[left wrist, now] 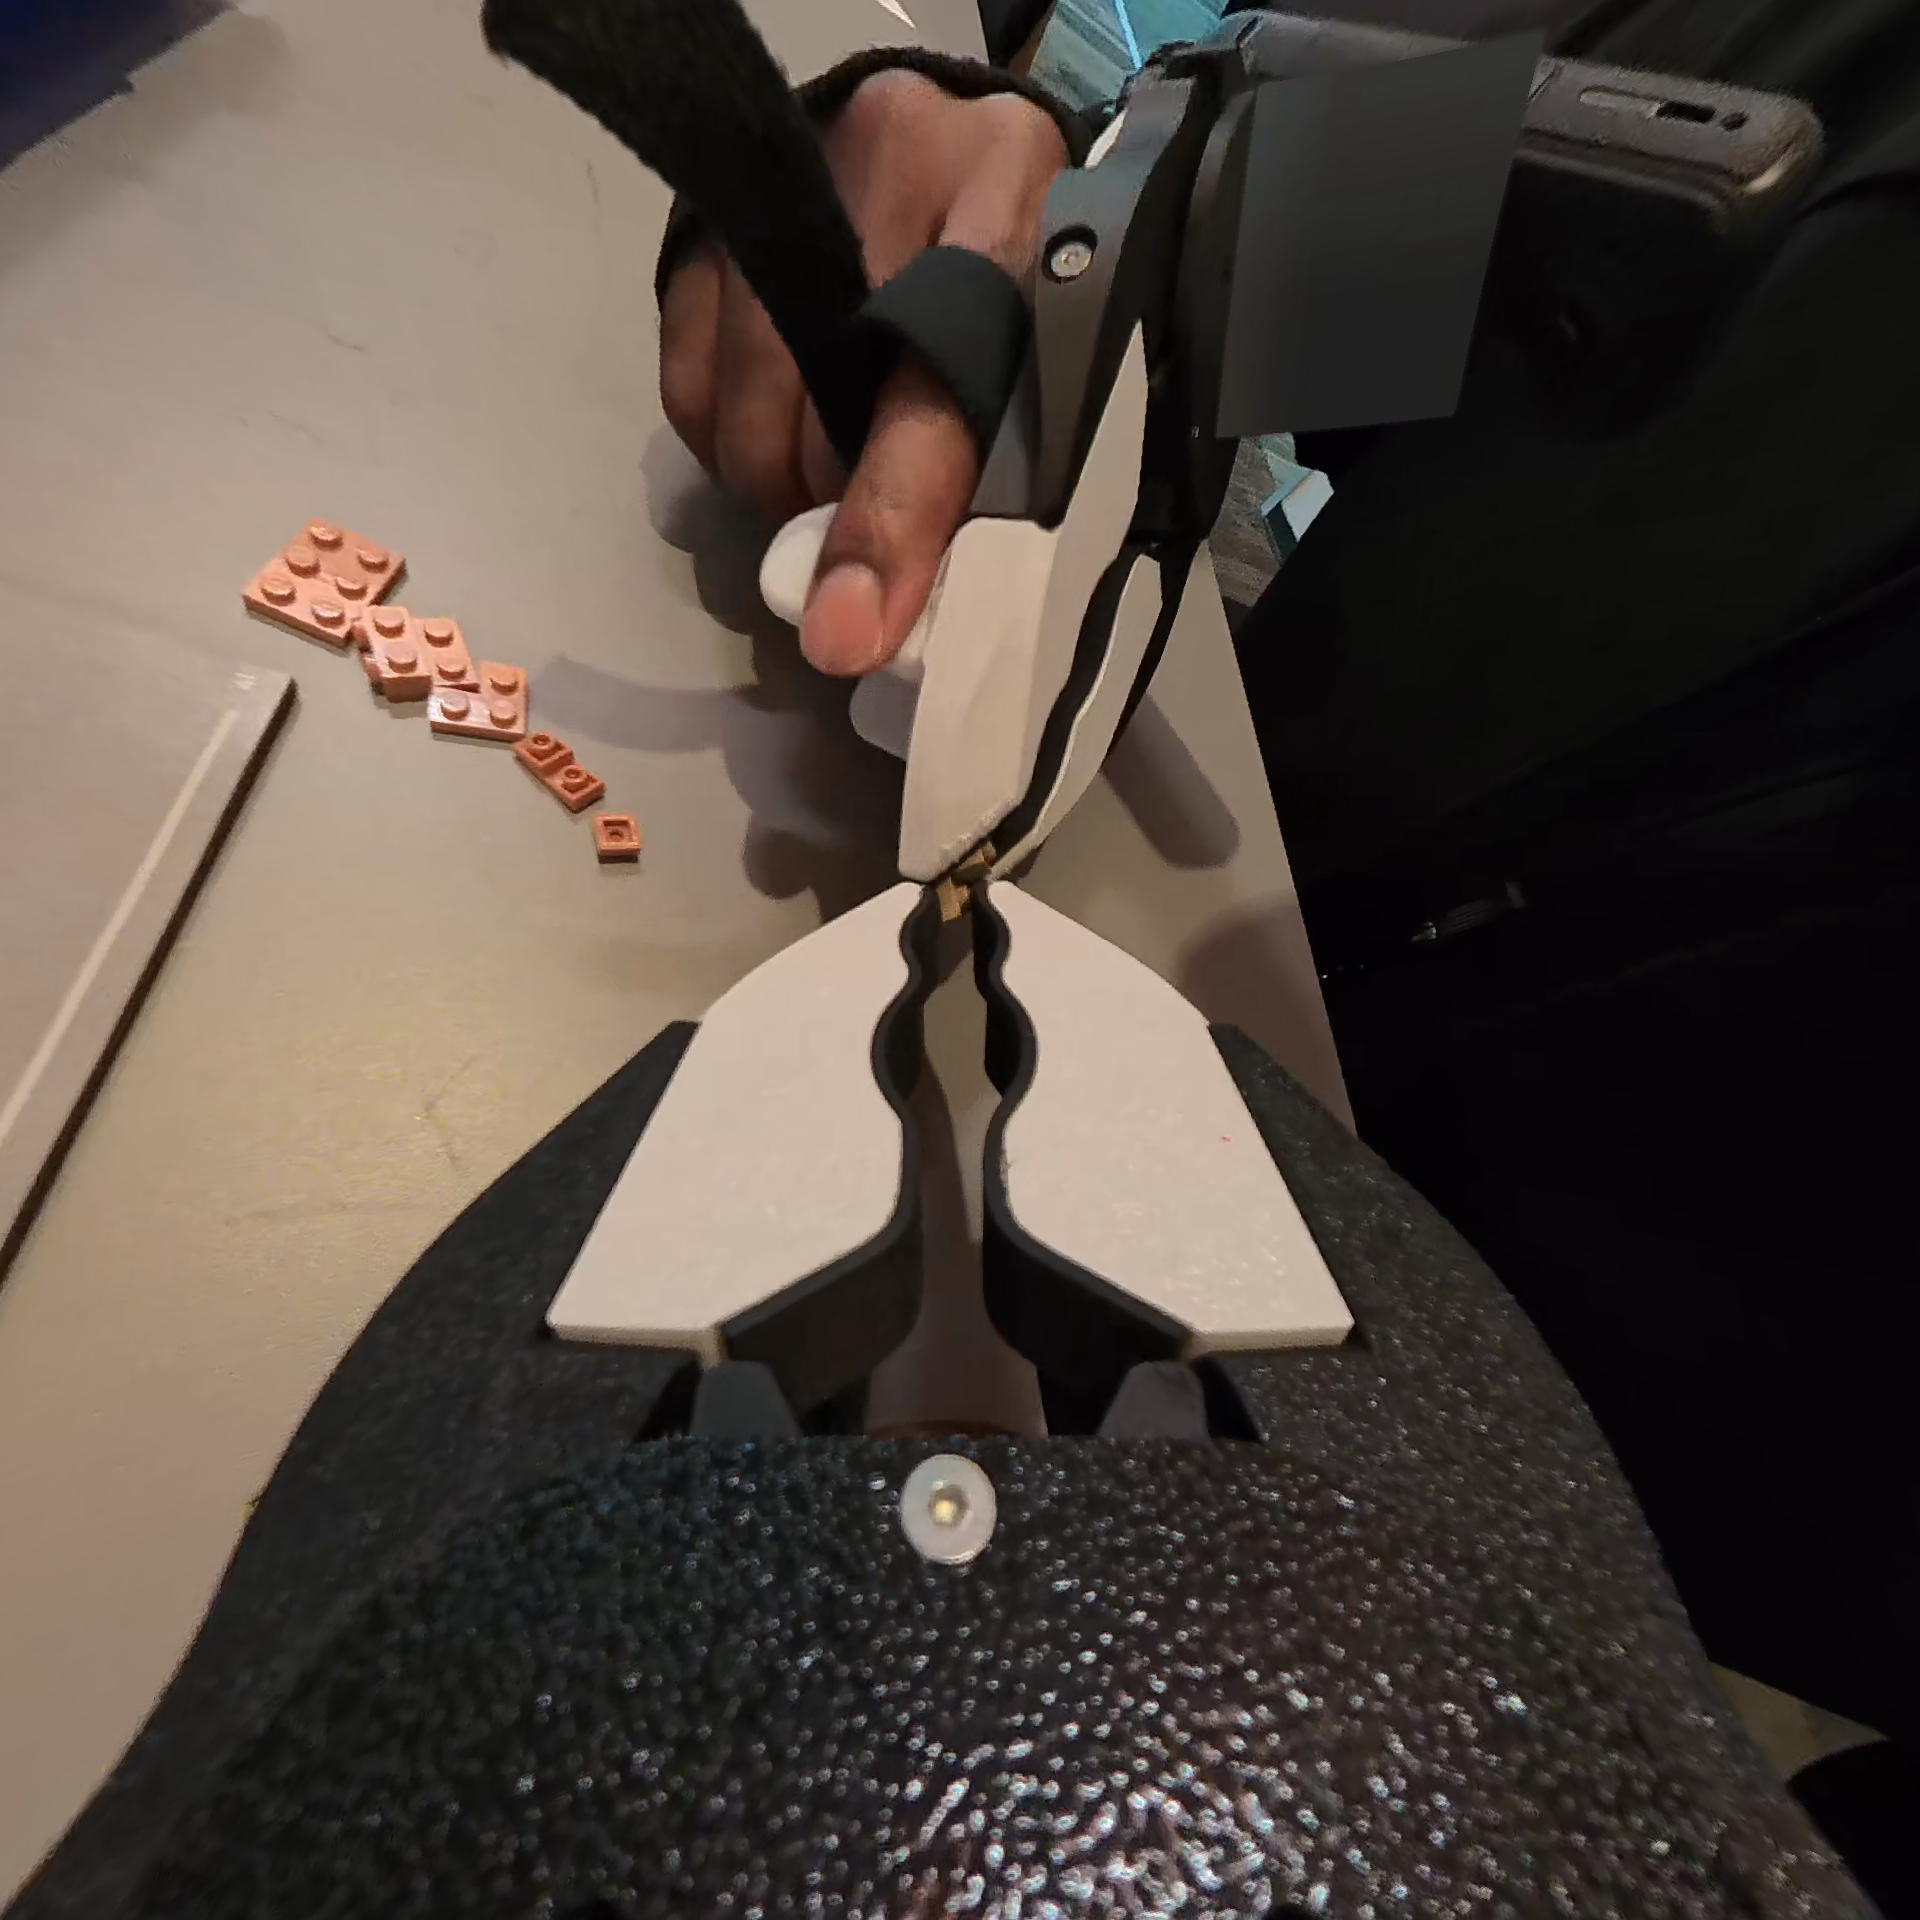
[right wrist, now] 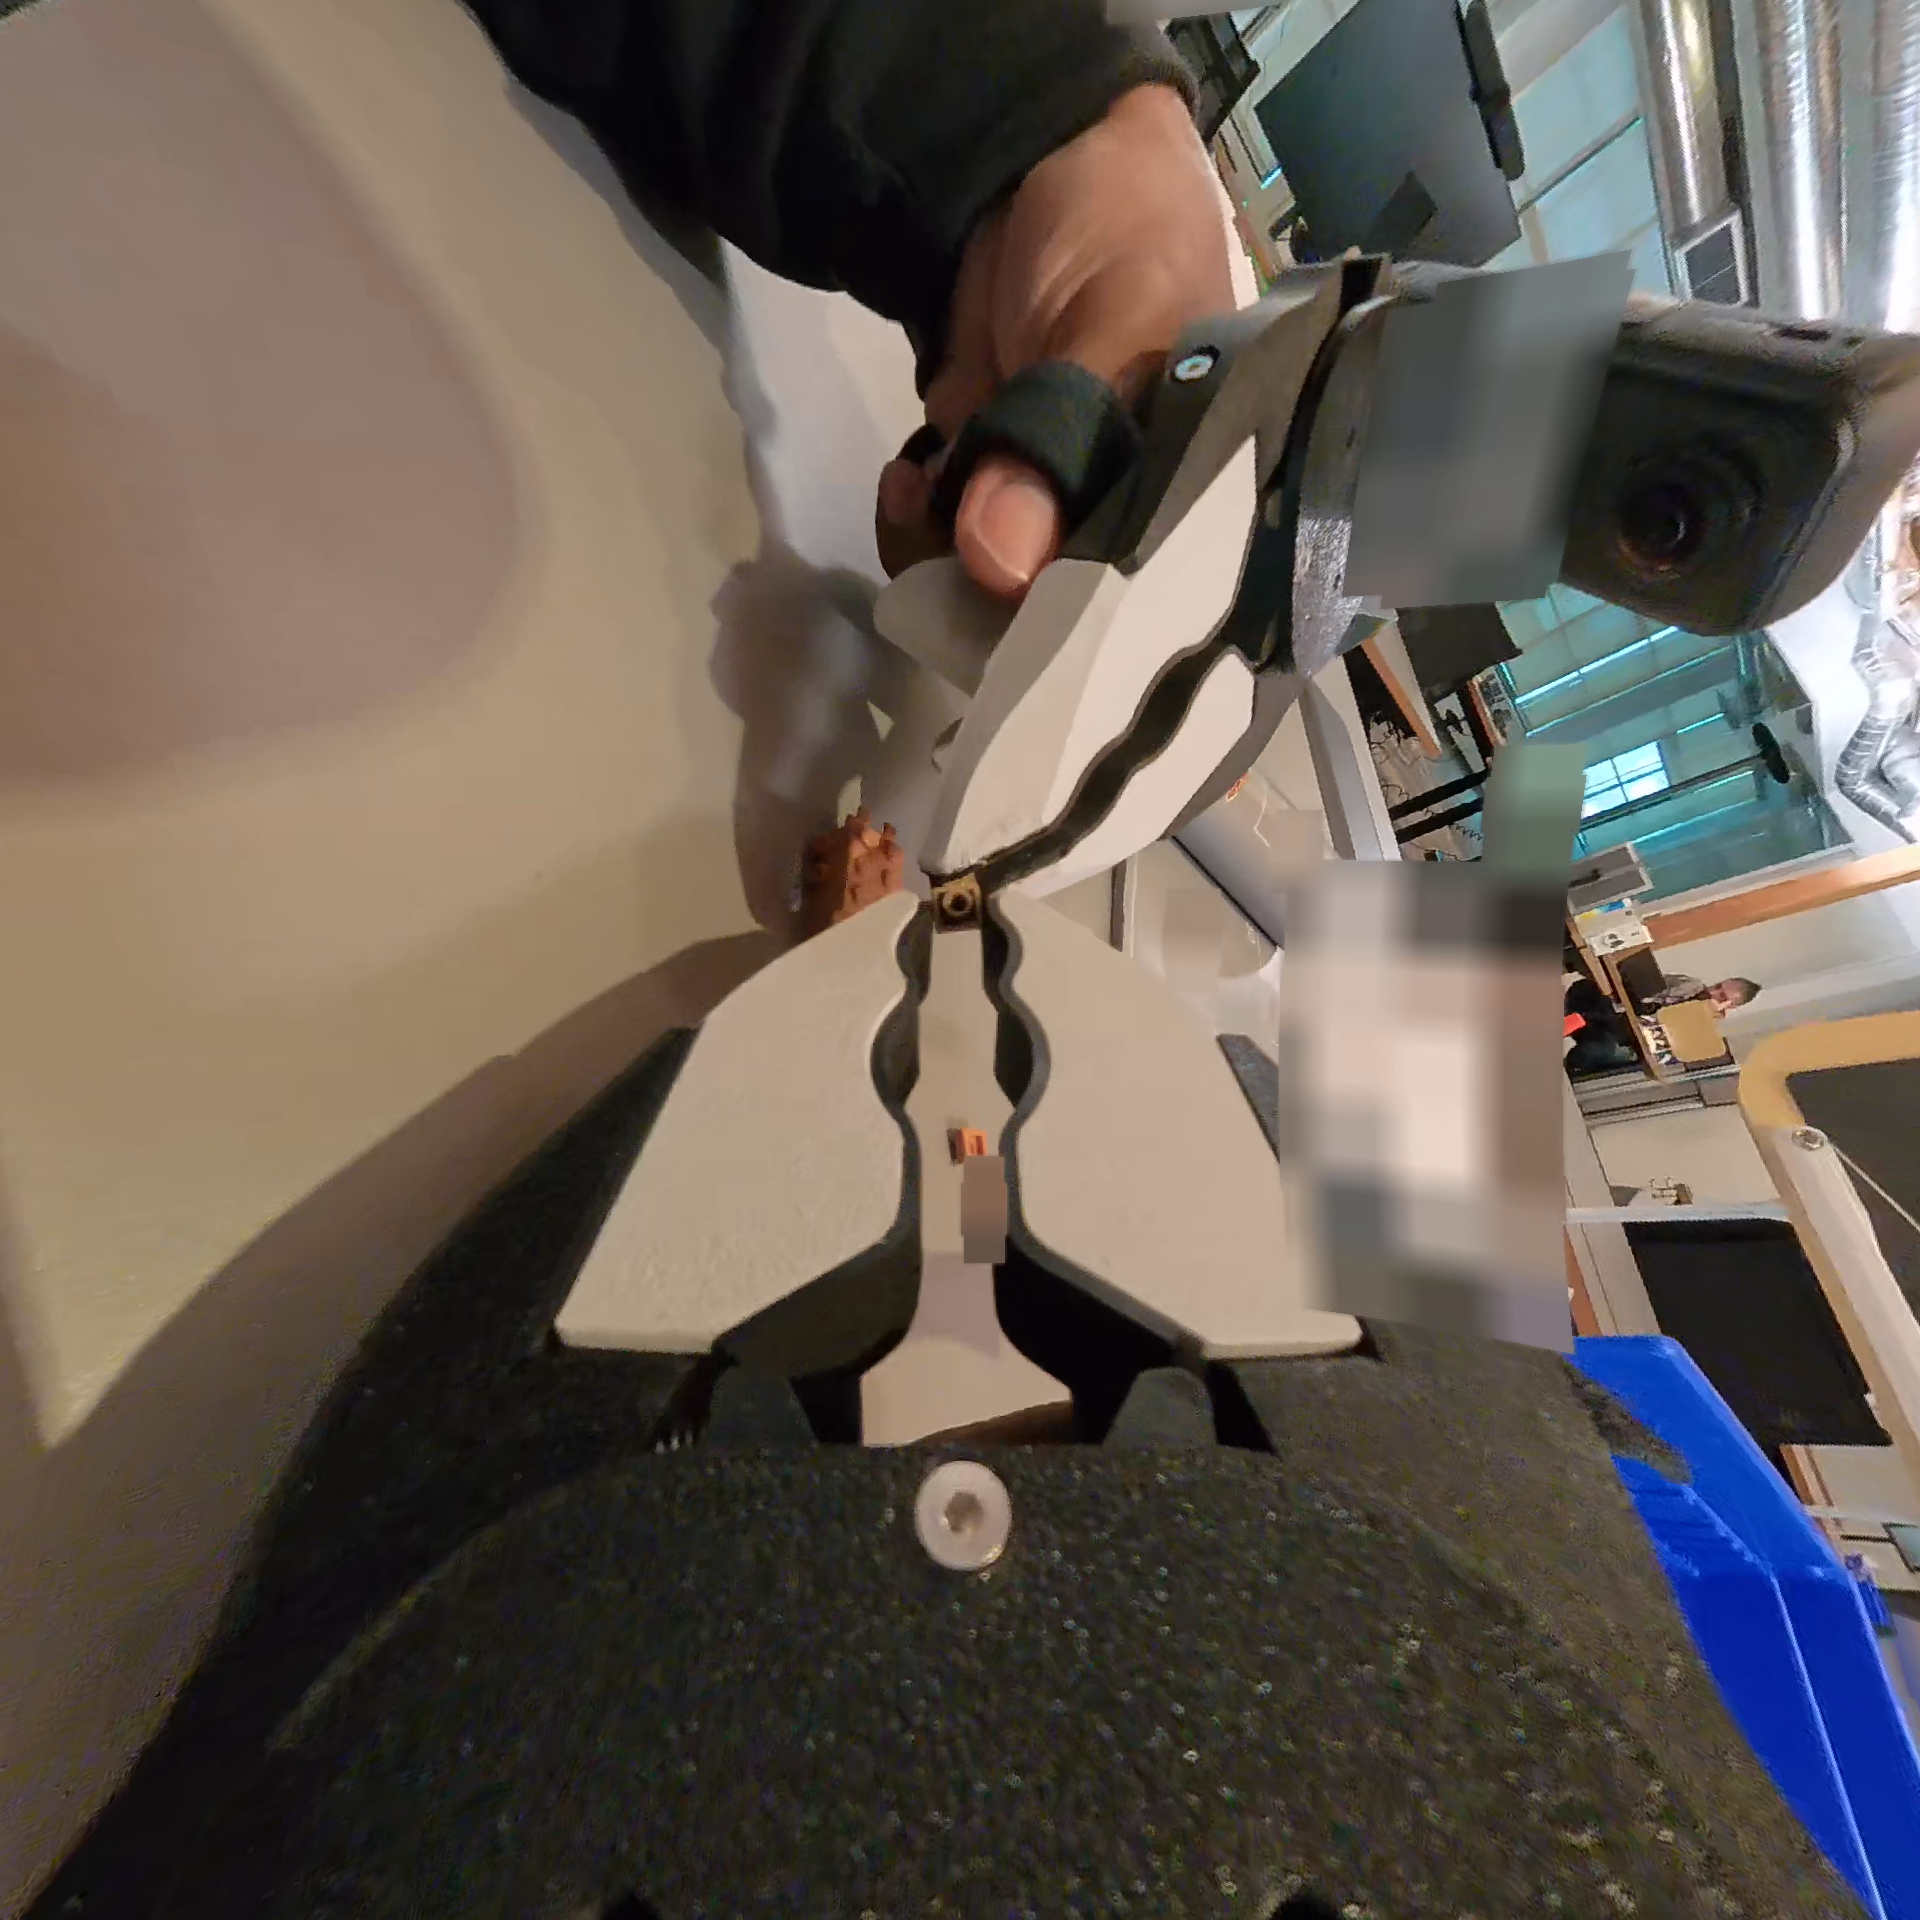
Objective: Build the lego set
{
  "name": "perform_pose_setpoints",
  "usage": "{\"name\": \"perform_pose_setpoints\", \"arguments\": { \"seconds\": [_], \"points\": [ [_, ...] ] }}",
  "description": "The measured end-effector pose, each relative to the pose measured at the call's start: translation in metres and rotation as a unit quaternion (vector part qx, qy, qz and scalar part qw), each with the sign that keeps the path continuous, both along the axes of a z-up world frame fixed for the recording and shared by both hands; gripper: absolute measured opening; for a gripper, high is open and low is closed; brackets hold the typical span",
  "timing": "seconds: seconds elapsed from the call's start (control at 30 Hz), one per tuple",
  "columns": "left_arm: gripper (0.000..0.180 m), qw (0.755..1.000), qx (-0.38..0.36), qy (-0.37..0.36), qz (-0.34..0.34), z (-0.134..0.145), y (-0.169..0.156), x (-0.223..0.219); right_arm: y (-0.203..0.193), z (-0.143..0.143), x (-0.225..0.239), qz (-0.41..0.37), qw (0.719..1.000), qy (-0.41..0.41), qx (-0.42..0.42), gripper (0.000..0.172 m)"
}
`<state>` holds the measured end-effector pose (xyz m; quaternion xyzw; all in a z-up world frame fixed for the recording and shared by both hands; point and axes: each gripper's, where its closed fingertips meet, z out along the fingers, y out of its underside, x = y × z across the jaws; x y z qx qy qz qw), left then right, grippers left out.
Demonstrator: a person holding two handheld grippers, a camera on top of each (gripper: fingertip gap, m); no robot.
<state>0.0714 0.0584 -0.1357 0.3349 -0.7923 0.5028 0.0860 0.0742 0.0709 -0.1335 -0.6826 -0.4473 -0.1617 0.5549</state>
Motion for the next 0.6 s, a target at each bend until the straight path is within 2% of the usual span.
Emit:
{"name": "perform_pose_setpoints", "arguments": {
  "seconds": [0.13,0.3,0.47,0.6],
  "points": [
    [0.007,1.000,0.010,-0.017,-0.002,0.002,0.002,0.000,0.000,0.003,0.002,-0.005,0.999,0.046,-0.018,0.008],
    [0.031,0.983,0.169,-0.066,-0.010,-0.022,0.027,-0.003,0.001,-0.004,0.015,-0.043,0.990,0.107,-0.078,0.008],
    [0.031,0.963,0.257,-0.079,-0.034,-0.043,0.031,-0.006,0.003,-0.012,0.020,-0.071,0.980,0.136,-0.125,0.008],
    [0.021,0.955,0.274,-0.108,-0.035,-0.045,0.028,-0.001,0.002,-0.019,0.018,-0.076,0.976,0.134,-0.153,0.008]
  ]
}}
